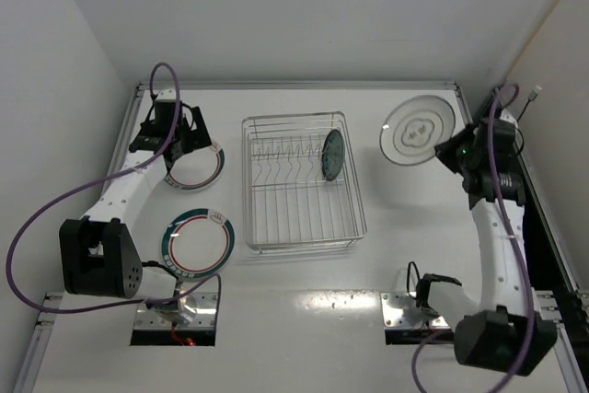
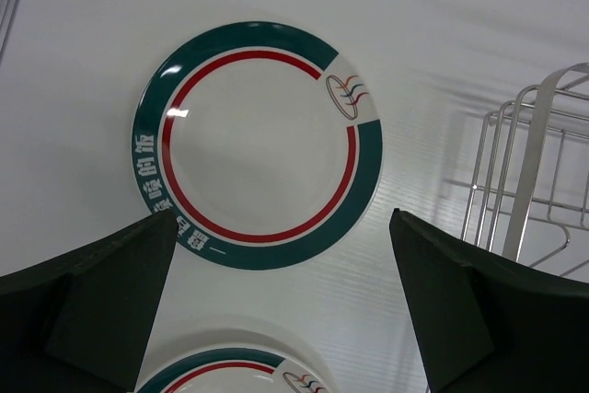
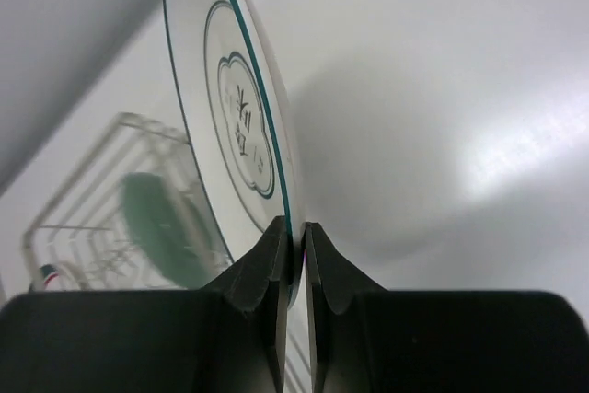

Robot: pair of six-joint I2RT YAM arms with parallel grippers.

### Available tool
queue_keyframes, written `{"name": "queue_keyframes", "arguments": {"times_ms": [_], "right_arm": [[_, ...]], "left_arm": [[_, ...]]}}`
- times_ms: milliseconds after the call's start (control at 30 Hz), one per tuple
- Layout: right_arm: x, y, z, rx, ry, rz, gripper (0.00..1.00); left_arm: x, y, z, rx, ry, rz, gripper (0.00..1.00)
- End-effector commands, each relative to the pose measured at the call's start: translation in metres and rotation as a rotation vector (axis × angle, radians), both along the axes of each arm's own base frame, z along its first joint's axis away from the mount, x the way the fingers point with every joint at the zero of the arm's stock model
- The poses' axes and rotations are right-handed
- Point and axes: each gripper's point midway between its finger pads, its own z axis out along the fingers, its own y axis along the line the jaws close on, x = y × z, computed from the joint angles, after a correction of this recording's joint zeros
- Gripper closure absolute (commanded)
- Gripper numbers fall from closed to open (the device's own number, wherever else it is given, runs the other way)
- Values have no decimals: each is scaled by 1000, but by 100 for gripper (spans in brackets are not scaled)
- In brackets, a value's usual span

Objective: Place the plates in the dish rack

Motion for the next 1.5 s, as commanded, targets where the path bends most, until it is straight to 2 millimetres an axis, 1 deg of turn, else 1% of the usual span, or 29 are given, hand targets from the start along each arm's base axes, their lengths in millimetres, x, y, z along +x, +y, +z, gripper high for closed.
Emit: {"name": "queue_keyframes", "arguments": {"times_ms": [0, 33, 67, 100, 133, 167, 200, 233, 267, 300, 333, 400, 433, 467, 500, 533, 567, 600, 767, 833, 900, 967, 1100, 1200, 1267, 1300, 1367, 1400, 1467], "right_arm": [[15, 17, 93, -128, -217, -37, 100], [20, 37, 114, -158, -252, -6, 100], [23, 48, 120, -185, -251, 18, 100], [31, 61, 115, -204, -220, 40, 100], [30, 97, 123, -215, -232, 124, 100], [31, 101, 124, -273, -221, 97, 100], [32, 115, 122, -297, -212, 118, 100], [33, 146, 116, -323, -187, 189, 100], [35, 150, 113, -371, -168, 172, 100], [36, 161, 109, -401, -151, 186, 100], [37, 179, 100, -464, -113, 210, 100], [40, 196, 92, -525, -77, 230, 100], [40, 196, 99, -570, -63, 215, 100], [44, 210, 83, -625, -13, 236, 100], [47, 215, 96, -619, -29, 203, 100], [42, 212, 95, -690, 4, 185, 100], [43, 215, 97, -717, 7, 180, 100], [46, 221, 102, -730, -2, 173, 100], [47, 230, 126, -744, -81, 147, 100], [49, 229, 125, -779, -73, 155, 100], [55, 234, 127, -803, -84, 173, 100], [61, 239, 122, -841, -87, 197, 100], [70, 237, 111, -934, -48, 211, 100], [74, 241, 107, -949, -49, 223, 100], [80, 243, 96, -954, -32, 229, 100], [80, 243, 96, -954, -32, 229, 100], [84, 246, 82, -995, -1, 252, 100], [83, 245, 83, -1001, -2, 243, 100], [84, 243, 74, -1027, 22, 247, 100]], "left_arm": [[9, -1, 12, -6, -25, -7, 0], [7, -3, 7, -22, -15, -9, 0], [0, -4, -8, -34, 17, 3, 0], [-4, -1, -18, -25, 30, 13, 0], [-8, -2, -12, -41, -5, 24, 0], [-9, -2, -10, -56, -32, 35, 0], [-15, -2, -13, -57, -34, 35, 0], [-19, 4, -5, -39, -59, 59, 0], [-22, 8, -6, -46, -68, 105, 0], [-24, 11, -7, -40, -59, 126, 0], [-24, 10, -8, -46, -58, 119, 0], [-23, 0, -9, -64, -66, 54, 0], [-23, -3, -10, -75, -65, 41, 0], [-23, -3, -10, -75, -65, 41, 0], [-23, 1, -6, -62, -77, 57, 0], [-24, 2, -2, -58, -88, 64, 0], [-25, 4, 2, -53, -98, 71, 0], [-25, 4, 2, -53, -98, 71, 0], [-28, 10, -4, -31, -71, 96, 0], [-28, 11, -1, -25, -73, 104, 0], [-28, 11, -4, -24, -64, 105, 0], [-26, 11, 0, -25, -73, 104, 0], [-26, 7, 2, -32, -78, 79, 0], [-26, 7, 2, -32, -78, 79, 0], [-26, 7, 2, -32, -78, 79, 0], [-26, 7, 2, -32, -78, 79, 0], [-26, 7, 2, -32, -78, 79, 0], [-26, 7, 2, -32, -78, 79, 0], [-26, 8, 2, -25, -76, 73, 0]]}}
